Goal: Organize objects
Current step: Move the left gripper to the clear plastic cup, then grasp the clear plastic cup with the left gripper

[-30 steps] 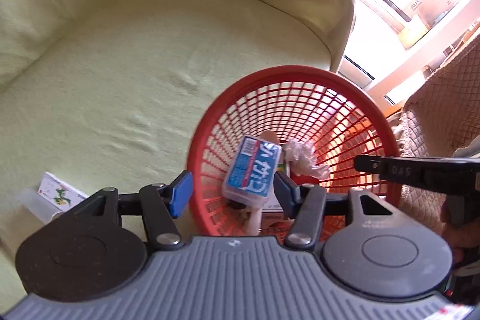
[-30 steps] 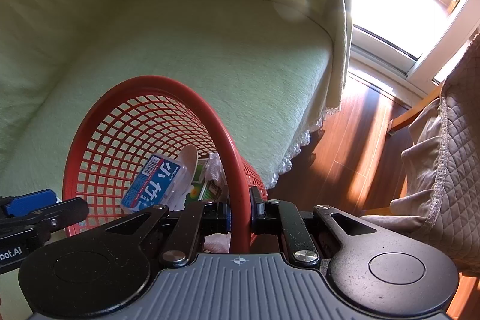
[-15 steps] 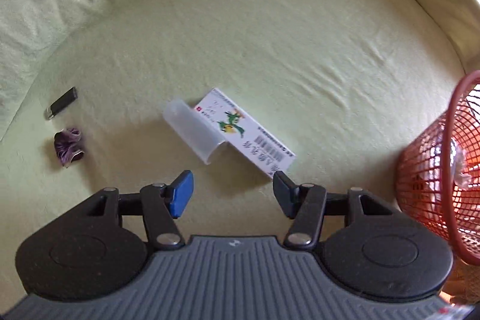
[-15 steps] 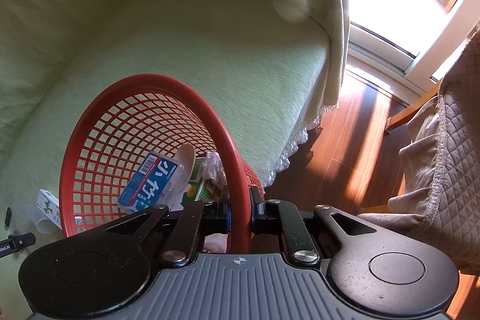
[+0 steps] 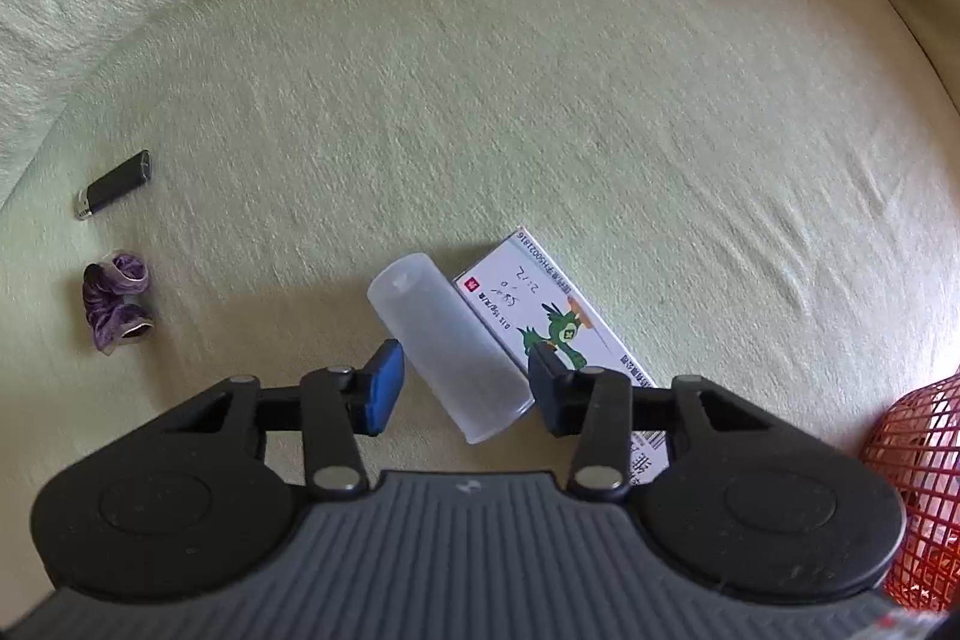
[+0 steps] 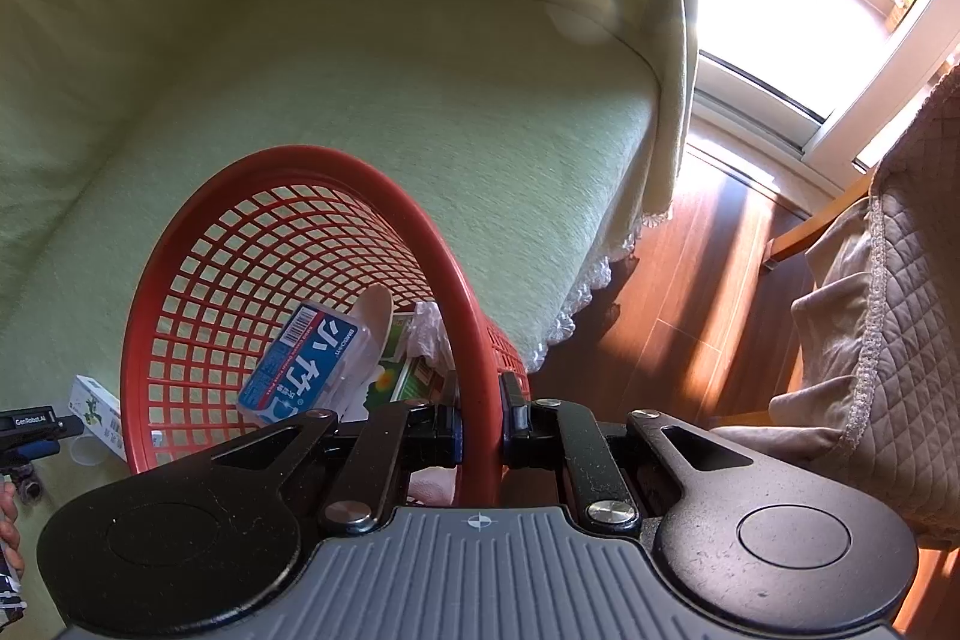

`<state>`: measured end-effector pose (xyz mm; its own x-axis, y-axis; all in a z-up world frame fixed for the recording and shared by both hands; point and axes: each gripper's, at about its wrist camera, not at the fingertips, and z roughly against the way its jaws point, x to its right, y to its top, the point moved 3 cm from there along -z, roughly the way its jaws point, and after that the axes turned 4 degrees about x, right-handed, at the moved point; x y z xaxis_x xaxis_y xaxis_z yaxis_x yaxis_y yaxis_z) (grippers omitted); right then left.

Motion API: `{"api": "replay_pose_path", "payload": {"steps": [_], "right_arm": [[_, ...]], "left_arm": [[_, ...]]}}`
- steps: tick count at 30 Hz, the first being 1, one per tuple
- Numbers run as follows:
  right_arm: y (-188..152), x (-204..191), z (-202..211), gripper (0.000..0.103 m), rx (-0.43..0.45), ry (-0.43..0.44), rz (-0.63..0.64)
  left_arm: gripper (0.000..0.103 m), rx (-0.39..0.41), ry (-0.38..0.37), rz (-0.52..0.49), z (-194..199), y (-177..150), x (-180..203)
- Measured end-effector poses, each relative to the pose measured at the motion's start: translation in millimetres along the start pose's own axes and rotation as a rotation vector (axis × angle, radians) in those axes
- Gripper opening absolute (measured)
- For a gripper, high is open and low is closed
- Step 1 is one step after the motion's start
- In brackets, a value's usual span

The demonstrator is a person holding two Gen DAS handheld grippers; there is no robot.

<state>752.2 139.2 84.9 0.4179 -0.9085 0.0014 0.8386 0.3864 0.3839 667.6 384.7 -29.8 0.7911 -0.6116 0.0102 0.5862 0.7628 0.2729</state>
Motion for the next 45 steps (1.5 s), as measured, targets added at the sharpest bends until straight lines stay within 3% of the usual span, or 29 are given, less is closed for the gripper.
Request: {"api": "replay_pose_path", "payload": {"steps": [5, 10, 20, 28, 35, 45], "right_arm": [[-1, 0, -1, 0.008, 0.003, -0.011, -0.009], [-1, -2, 0, 0.008, 0.004, -0.016, -0.016], [-1, -3, 1, 0.008, 0.008, -0.024, -0.016], [-1, -3, 2, 0.008, 0.008, -0.026, -0.016], [-1, -2, 2, 0.008, 0.01, -0.017, -0.016], [-1, -3, 1, 0.008, 0.009, -0.012, -0.014]], "left_arm": [[0.04, 0.014, 0.015, -0.014, -7, -1, 0], [0.03, 0.023, 0.033, -0.079, -7, -2, 1], [0.027, -0.012, 0.046, -0.109, -20, -6, -4], [0.027, 0.016, 0.075, -0.173, 8, -10, 4], [0.027, -0.006, 0.02, -0.205, 43, -13, 25], [0.027, 0.014, -0.099, -0.289, 97, -21, 87]]}}
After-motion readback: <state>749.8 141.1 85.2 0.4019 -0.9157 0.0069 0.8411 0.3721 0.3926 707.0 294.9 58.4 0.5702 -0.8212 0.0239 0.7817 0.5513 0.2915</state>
